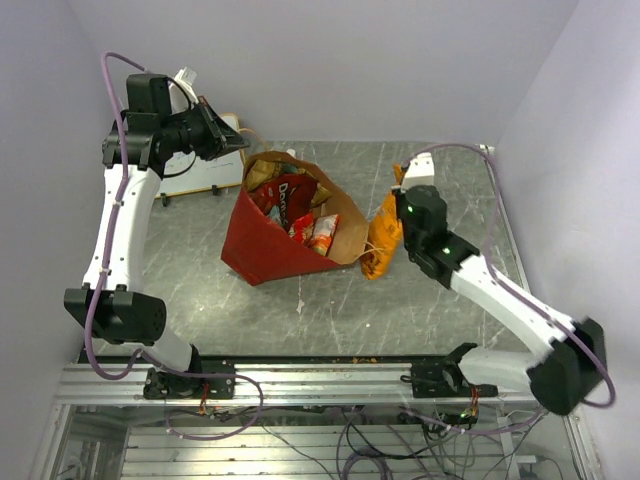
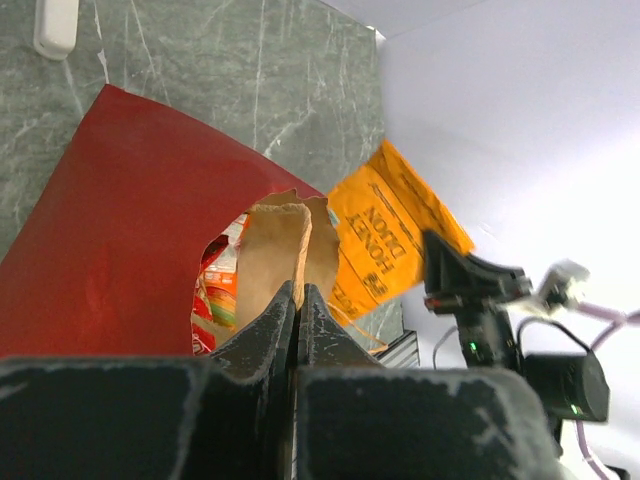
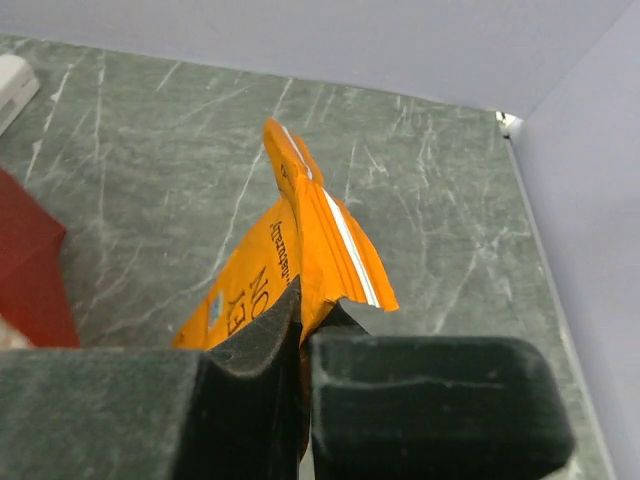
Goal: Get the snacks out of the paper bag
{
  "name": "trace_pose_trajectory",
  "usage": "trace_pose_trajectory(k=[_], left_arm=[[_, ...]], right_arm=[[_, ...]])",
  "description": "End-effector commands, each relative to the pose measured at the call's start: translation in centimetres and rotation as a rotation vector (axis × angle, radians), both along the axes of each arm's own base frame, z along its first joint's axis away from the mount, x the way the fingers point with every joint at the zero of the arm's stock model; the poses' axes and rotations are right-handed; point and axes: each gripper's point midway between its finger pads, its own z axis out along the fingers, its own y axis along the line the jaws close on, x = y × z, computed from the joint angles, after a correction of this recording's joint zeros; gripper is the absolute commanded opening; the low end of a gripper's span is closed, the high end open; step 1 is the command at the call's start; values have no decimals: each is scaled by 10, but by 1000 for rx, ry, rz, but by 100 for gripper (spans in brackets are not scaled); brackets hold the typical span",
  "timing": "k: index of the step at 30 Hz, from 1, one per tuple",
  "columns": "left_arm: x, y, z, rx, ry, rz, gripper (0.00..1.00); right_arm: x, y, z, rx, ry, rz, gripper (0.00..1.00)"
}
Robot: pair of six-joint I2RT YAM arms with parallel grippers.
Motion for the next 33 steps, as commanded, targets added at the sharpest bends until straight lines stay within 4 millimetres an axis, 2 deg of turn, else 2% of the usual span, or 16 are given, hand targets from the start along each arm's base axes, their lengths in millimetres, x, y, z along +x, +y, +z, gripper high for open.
trace_pose_trajectory(k=[1, 3, 5, 9, 12, 14, 18, 19, 22, 26, 28, 30, 33], left_arm=[[-14, 5, 15, 14, -53, -11, 7], [-14, 4, 15, 14, -63, -23, 7], [-14, -1, 19, -5, -93, -55, 7], [-11, -5, 26, -6, -143, -96, 7], [-9, -5, 28, 15, -174, -112, 7], [-9, -5, 28, 25, -185, -127, 7], [-9, -10, 27, 6, -196, -161, 7], [-9, -11, 25, 1, -194, -166, 7], [-9, -16, 19, -5, -192, -185, 7], [-9, -21, 16, -31, -178, -190, 7], [-11, -22, 17, -42, -175, -191, 7], [-15, -22, 16, -42, -168, -197, 7], [-23, -22, 13, -26, -159, -199, 7]], right_arm=[[59, 9, 31, 239, -160, -69, 0], [90, 21, 30, 322, -157, -65, 0], [120, 22, 22, 391, -153, -79, 0], [164, 25, 6, 522, -175, -84, 0], [187, 3, -18, 616, -171, -139, 0], [196, -28, -36, 671, -161, -200, 0], [188, -95, -84, 735, -129, -344, 0], [180, -113, -104, 738, -105, -388, 0], [157, -156, -141, 733, -66, -480, 0], [123, -202, -171, 736, -36, -583, 3], [110, -212, -179, 728, -9, -609, 13], [102, -214, -182, 715, 16, -606, 33], [91, -213, -179, 687, 50, -597, 54]])
